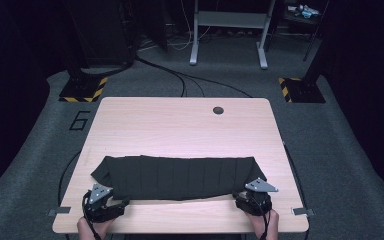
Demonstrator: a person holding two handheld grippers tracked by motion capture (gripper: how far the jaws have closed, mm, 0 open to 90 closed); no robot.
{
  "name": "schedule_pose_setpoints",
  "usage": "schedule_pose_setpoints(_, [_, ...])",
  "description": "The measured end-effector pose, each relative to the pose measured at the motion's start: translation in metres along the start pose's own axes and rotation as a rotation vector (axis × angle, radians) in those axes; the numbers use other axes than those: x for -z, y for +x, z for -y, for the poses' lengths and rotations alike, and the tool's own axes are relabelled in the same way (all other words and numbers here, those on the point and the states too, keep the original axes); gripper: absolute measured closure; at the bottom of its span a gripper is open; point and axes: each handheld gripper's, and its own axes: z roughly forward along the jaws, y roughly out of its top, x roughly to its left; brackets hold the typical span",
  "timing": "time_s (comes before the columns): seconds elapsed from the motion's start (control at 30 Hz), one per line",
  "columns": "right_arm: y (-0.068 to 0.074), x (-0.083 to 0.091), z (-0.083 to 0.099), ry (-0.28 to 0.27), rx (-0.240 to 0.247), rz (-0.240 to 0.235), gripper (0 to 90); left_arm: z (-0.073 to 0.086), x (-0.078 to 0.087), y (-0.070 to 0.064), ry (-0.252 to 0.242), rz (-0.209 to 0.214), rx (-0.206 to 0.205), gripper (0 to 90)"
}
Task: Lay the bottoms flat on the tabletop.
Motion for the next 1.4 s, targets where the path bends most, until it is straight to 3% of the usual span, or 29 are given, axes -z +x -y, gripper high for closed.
schedule_pose_setpoints(0.07, [0.0, -0.002, 0.001, 0.007, 0.005, -0.011, 53.7, 0.0, 0.0, -0.003, 0.001, -0.002, -0.008, 41.7])
schedule_pose_setpoints(0.17, [0.001, -0.003, 0.0, -0.003, 0.017, -0.002, 57.9, 0.0, 0.0, -0.005, 0.011, -0.005, -0.013, 44.3])
schedule_pose_setpoints(0.37, [0.002, -0.002, 0.0, -0.003, 0.035, 0.015, 66.6, 0.0, 0.002, -0.008, 0.005, -0.053, -0.05, 62.6])
schedule_pose_setpoints(0.57, [0.002, 0.002, -0.004, -0.017, 0.06, 0.025, 71.0, -0.002, 0.006, -0.008, 0.002, -0.047, -0.083, 75.4])
schedule_pose_setpoints(0.77, [0.002, 0.006, -0.009, -0.043, 0.063, 0.029, 72.8, -0.009, 0.01, -0.005, -0.003, -0.024, -0.089, 77.7])
schedule_pose_setpoints(1.13, [0.003, 0.015, -0.024, -0.073, 0.093, 0.043, 75.0, -0.028, 0.019, -0.003, -0.017, -0.021, -0.136, 79.6])
schedule_pose_setpoints(1.4, [0.0, 0.02, -0.038, -0.1, 0.104, 0.05, 76.5, -0.047, 0.023, 0.002, -0.051, 0.0, -0.128, 80.1])
